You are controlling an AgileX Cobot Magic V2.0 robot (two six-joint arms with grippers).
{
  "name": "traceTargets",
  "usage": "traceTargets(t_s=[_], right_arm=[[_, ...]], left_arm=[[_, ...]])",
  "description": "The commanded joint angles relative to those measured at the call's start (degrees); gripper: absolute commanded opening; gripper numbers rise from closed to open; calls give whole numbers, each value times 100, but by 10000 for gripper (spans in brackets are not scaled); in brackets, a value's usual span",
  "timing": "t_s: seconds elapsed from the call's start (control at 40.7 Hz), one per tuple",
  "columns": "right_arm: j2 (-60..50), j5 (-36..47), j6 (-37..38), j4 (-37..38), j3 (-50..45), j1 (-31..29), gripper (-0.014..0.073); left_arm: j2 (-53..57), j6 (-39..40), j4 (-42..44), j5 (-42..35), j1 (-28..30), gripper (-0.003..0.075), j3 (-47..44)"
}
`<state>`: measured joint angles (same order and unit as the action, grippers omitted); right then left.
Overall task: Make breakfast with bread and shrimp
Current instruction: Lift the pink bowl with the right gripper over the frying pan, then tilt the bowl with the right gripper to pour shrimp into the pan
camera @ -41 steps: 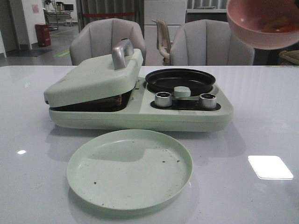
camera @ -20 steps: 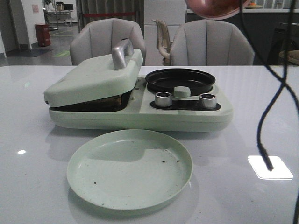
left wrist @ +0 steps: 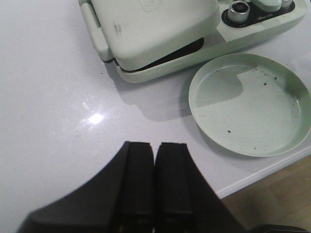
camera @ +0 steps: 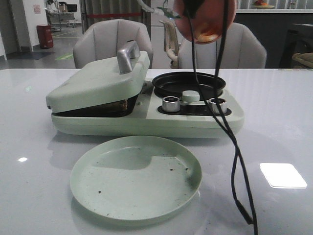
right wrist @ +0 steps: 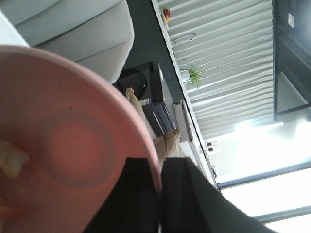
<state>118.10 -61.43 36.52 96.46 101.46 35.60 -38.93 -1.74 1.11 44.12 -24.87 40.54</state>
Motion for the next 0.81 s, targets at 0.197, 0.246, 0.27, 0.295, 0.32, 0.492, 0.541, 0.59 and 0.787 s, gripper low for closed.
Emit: traceTargets(t_s=[0.197, 0.246, 0.27, 0.295, 0.32, 0.492, 0.541, 0.59, 0.787], right_arm=[[-321, -483, -70, 663, 895, 12, 44], [-321, -483, -70, 663, 1018, 19, 44], [-321, -483, -70, 663, 1076, 19, 44], [-321, -483, -70, 663, 1104, 26, 44], [-321, -477, -70, 663, 1104, 26, 44], [-3, -672, -76, 663, 927, 26, 44], [93, -768, -418, 663, 970, 54, 44], [111, -866, -410, 663, 993, 61, 44], [135, -714, -265, 662, 979, 62, 44]], left_arm=[[23, 53, 102, -429, -34, 101, 168], [23, 53, 102, -429, -34, 101, 168], [23, 53, 121, -429, -34, 101, 168], [23, 53, 115, -429, -34, 101, 168], [23, 53, 124, -429, -34, 101, 168], [23, 53, 136, -509, -34, 101, 168], [23, 53, 136, -567, -34, 101, 168], [23, 53, 170, -630, -34, 101, 168], [23, 53, 257, -736, -34, 101, 168]])
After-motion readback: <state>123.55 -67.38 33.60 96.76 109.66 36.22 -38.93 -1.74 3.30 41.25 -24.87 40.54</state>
